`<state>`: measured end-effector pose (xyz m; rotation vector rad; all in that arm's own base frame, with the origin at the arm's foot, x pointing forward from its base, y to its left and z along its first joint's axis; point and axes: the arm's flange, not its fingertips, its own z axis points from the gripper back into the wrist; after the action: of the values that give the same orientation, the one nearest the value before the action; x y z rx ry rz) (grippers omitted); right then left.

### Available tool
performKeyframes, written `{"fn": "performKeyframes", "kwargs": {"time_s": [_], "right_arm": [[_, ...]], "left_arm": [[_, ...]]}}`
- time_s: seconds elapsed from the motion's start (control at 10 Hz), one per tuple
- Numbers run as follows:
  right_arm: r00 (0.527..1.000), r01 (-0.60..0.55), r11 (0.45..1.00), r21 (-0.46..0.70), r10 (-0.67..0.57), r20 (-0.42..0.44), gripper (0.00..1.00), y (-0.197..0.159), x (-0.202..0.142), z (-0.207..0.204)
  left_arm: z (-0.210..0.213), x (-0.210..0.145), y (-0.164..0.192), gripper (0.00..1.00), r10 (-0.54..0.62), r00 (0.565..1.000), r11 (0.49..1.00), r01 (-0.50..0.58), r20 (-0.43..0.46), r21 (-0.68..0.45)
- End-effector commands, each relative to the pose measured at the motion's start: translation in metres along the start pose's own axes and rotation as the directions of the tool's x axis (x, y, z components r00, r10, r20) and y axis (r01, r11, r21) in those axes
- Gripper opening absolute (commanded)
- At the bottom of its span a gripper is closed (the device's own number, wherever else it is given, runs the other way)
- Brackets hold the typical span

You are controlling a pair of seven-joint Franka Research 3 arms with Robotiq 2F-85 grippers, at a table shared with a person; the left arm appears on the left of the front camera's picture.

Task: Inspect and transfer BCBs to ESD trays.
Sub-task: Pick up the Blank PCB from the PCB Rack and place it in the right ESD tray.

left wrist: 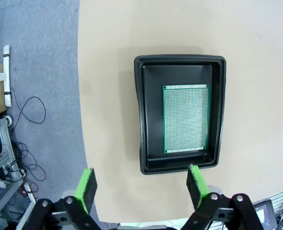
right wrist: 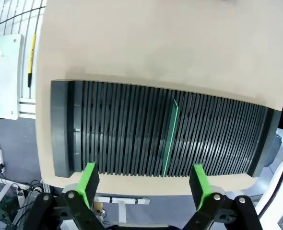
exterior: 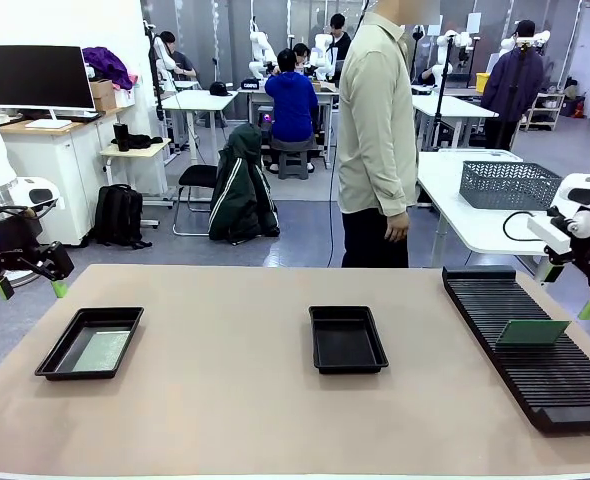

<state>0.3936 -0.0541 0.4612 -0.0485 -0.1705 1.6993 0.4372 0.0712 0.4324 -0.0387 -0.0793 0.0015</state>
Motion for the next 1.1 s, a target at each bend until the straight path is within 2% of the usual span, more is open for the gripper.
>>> {"fn": "performKeyframes", "kwargs": {"time_s": [0.0, 0.6, 1.0], "right_arm": [[1.0, -0.005, 1.0, -0.024, 0.006, 0.007, 1.0, -0.006, -0.005, -0.02], [0.999, 0.033, 0.999, -0.006, -0.033, -0.007, 1.0, -0.026, -0.017, -0.076], [0.998, 0.061, 0.998, -0.015, -0.061, 0.017, 1.0, -0.031, -0.023, -0.096]], "left_arm": [[-0.002, -0.001, 0.0, 1.0, 0.001, 1.0, 1.0, -0.001, 0.01, 0.002], [-0.002, -0.001, 0.0, 1.0, 0.001, 1.0, 1.0, -0.001, 0.01, 0.002], [-0.002, -0.001, 0.0, 1.0, 0.001, 1.0, 1.0, -0.001, 0.01, 0.002]]}}
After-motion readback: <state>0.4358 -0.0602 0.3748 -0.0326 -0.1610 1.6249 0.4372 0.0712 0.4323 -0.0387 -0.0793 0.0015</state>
